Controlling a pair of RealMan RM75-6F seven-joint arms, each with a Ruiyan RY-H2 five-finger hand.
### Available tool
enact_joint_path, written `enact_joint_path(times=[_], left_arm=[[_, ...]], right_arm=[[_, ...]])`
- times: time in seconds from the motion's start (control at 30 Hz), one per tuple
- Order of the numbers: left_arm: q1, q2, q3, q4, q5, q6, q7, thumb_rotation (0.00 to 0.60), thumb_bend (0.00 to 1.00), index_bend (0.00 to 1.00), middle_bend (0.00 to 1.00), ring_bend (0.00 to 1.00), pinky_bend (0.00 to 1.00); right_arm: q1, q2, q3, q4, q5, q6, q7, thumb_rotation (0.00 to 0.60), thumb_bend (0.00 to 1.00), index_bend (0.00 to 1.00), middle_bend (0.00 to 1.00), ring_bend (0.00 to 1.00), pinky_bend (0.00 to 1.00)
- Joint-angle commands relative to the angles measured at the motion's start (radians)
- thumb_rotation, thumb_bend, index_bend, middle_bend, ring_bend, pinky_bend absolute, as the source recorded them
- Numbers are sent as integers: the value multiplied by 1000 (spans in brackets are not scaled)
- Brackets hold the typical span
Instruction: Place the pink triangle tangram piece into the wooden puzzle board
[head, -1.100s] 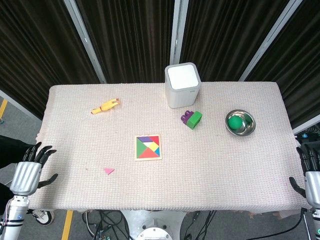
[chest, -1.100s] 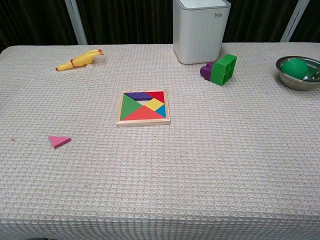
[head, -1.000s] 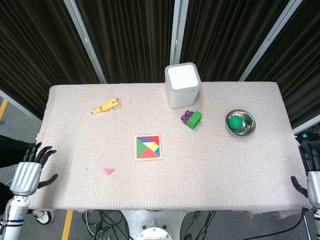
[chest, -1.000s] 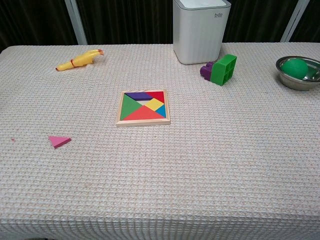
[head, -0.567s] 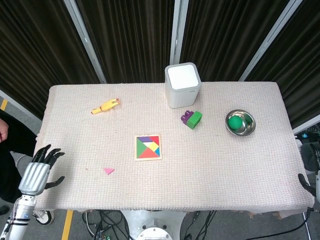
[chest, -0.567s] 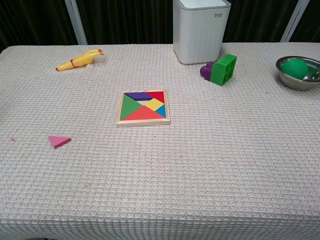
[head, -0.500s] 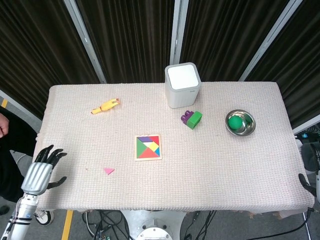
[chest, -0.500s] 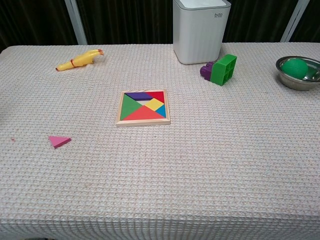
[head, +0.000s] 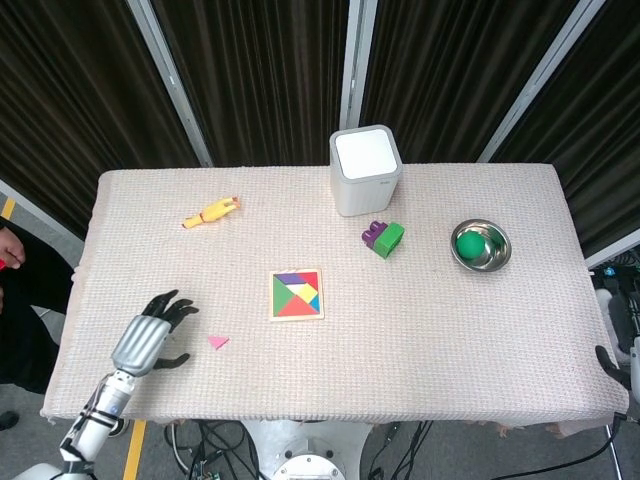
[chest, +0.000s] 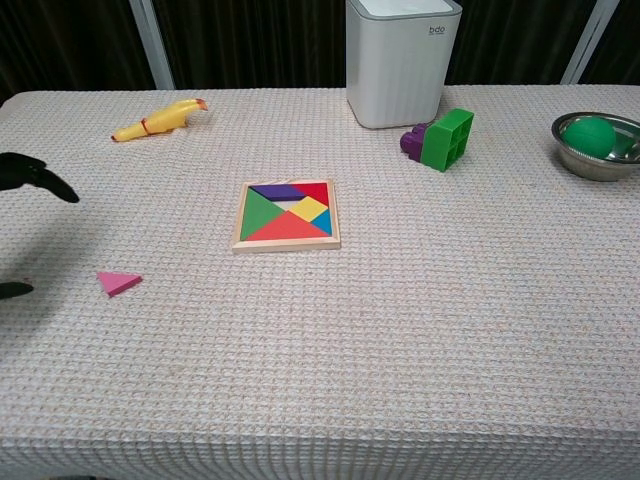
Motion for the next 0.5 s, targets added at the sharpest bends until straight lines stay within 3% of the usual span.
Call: enact_joint_path(times=[0.03, 0.5], left_arm=[[-24, -28, -8, 4, -1, -23, 2, 600, 155, 239, 160, 27, 107], [-74, -92, -14, 20, -64, -98, -6, 600, 155, 299, 160, 27, 117]], right_arm=[[0, 1, 8, 3, 1, 2, -10, 600, 144, 0, 0, 0, 0], [2, 0, 39, 21, -5, 15, 2, 600, 151, 0, 0, 0, 0]])
